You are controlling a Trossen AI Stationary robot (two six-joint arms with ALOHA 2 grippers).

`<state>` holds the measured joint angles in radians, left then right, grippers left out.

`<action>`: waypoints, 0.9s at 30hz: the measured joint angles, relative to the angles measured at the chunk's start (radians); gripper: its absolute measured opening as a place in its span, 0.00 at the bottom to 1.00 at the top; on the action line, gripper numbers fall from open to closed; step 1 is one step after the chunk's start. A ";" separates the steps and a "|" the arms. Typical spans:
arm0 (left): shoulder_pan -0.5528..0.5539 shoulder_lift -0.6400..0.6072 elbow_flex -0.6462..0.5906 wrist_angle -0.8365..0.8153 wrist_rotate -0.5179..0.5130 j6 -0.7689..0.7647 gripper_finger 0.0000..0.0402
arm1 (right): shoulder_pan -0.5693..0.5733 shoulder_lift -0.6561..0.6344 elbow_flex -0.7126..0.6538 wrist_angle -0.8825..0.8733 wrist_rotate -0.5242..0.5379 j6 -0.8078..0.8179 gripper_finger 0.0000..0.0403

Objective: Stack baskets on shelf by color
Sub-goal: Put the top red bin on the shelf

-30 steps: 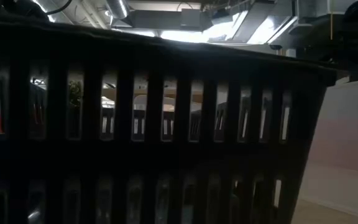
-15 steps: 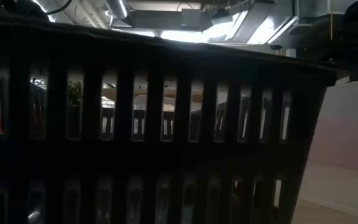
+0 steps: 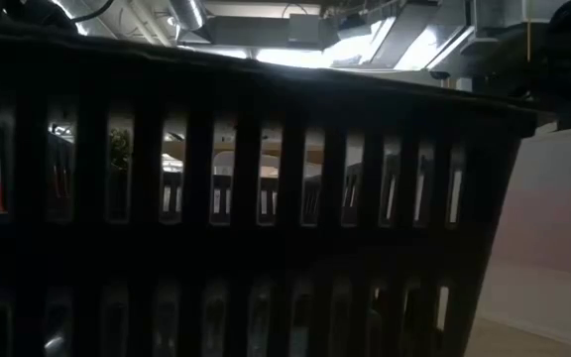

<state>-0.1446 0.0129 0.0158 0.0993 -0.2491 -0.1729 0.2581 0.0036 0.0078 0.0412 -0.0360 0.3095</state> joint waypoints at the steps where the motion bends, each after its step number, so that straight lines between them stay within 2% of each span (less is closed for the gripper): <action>1: 0.000 0.000 0.000 0.002 0.000 0.000 0.18 | 0.000 0.000 0.000 0.004 0.000 0.001 0.33; 5: 0.000 0.000 0.000 0.023 0.000 0.000 0.18 | 0.000 0.000 0.000 0.027 0.005 0.000 0.33; 7: 0.000 0.000 0.000 0.031 -0.001 0.000 0.18 | 0.000 0.000 0.000 0.050 0.052 0.002 0.33; 13: 0.000 0.000 0.000 0.052 -0.006 0.009 0.18 | 0.000 0.000 0.000 0.157 0.129 0.139 0.33; 20: 0.000 0.000 0.000 0.061 -0.006 0.021 0.18 | 0.000 0.000 0.000 0.402 0.040 0.179 0.33; 22: 0.000 0.000 0.000 0.060 -0.006 0.060 0.18 | 0.000 0.000 0.019 0.411 0.003 0.157 0.33; 27: 0.000 0.000 0.000 0.061 -0.066 0.124 0.18 | 0.000 0.031 0.118 0.345 -0.001 0.106 0.33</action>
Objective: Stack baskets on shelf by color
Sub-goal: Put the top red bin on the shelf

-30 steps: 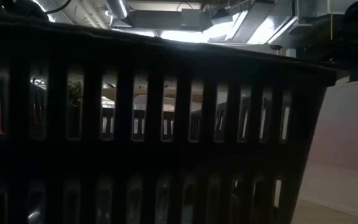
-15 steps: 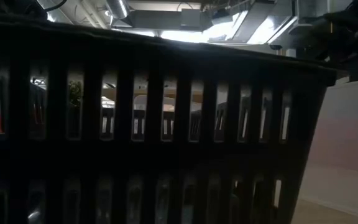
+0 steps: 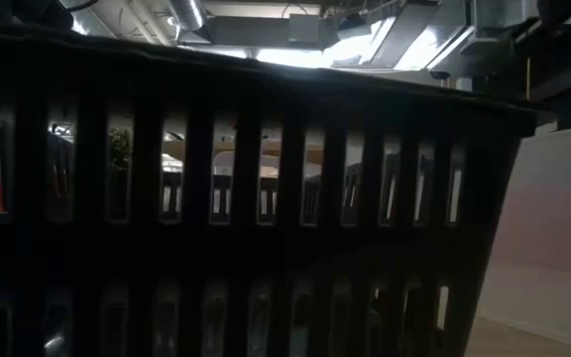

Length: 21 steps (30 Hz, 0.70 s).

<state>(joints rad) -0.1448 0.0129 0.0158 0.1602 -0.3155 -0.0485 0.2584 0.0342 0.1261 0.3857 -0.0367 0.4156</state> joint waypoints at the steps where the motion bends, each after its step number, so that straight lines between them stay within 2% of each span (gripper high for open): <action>1: 0.000 0.000 0.000 0.000 -0.015 0.008 0.18 | 0.000 0.014 0.032 -0.045 0.000 -0.005 0.33; 6: 0.000 0.000 0.000 -0.001 -0.064 0.032 0.18 | 0.000 0.147 0.238 -0.401 0.017 -0.006 0.33; 9: 0.000 0.000 0.000 -0.001 -0.067 0.033 0.18 | 0.000 0.270 0.363 -0.640 0.087 0.005 0.33; 12: 0.000 0.000 0.000 -0.001 -0.067 0.032 0.18 | 0.000 0.415 0.456 -0.800 0.121 -0.004 0.33; 14: 0.000 0.000 0.000 -0.001 -0.067 0.032 0.18 | 0.000 0.517 0.498 -0.834 0.127 -0.033 0.33; 21: 0.000 0.000 0.000 0.000 -0.067 0.032 0.18 | -0.025 0.890 0.595 -0.840 0.242 -0.227 0.33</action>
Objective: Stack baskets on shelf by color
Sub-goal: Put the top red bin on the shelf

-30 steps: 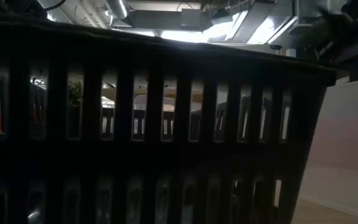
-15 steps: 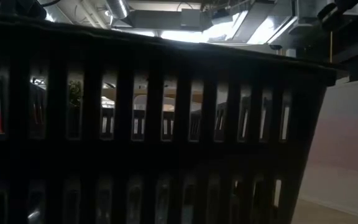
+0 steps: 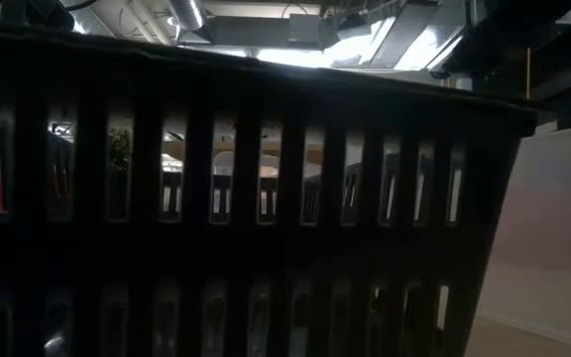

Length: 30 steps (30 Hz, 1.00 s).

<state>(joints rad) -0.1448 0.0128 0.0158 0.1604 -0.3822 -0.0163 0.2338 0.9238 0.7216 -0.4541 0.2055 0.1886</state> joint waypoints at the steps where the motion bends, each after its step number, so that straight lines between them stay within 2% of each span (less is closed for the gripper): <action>1: 0.000 0.000 0.000 0.000 0.000 0.000 0.18 | -0.012 0.051 0.014 0.000 0.010 -0.025 0.33; 4: 0.000 0.000 0.000 0.000 0.000 0.000 0.18 | -0.053 0.193 0.068 0.000 0.013 -0.109 0.33; 9: 0.000 0.000 0.000 -0.001 0.000 0.000 0.18 | -0.109 0.378 0.155 -0.001 -0.145 -0.194 0.33; 15: 0.000 0.000 0.000 -0.003 0.000 0.000 0.18 | -0.123 0.539 0.192 -0.006 -0.223 -0.234 0.33; 24: 0.000 0.000 0.000 -0.022 0.000 0.001 0.18 | -0.123 0.700 0.192 -0.007 -0.225 -0.224 0.33; 28: 0.000 0.000 0.000 -0.021 0.000 0.001 0.18 | -0.123 0.758 0.192 0.012 -0.177 -0.216 0.32; 30: 0.000 0.000 0.000 -0.022 0.001 0.001 0.18 | -0.123 0.778 0.192 0.008 -0.155 -0.185 0.28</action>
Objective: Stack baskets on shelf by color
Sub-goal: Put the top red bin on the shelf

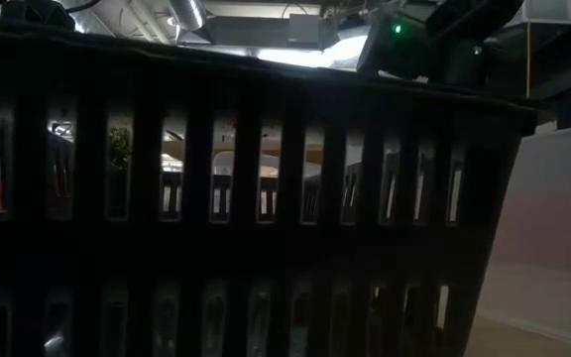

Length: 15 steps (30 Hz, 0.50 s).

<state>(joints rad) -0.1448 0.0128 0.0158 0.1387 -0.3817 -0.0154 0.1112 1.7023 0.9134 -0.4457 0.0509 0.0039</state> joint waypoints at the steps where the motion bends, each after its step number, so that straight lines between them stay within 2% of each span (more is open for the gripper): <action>1: 0.000 0.000 0.000 0.000 0.000 0.000 0.18 | 0.000 0.003 0.000 0.002 0.013 0.023 0.24; 5: 0.000 0.000 0.000 -0.004 0.000 0.000 0.18 | 0.001 -0.011 0.001 0.001 0.038 0.068 0.04; 10: 0.000 0.000 0.000 -0.037 0.000 -0.001 0.18 | 0.004 -0.081 0.013 -0.026 0.032 0.072 0.01; 15: 0.000 0.000 0.000 -0.041 0.000 -0.001 0.18 | 0.004 -0.172 0.081 -0.092 0.015 0.066 0.00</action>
<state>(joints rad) -0.1444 0.0128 0.0158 0.0974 -0.3817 -0.0166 0.1153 1.5300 0.9941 -0.5381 0.0655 0.0699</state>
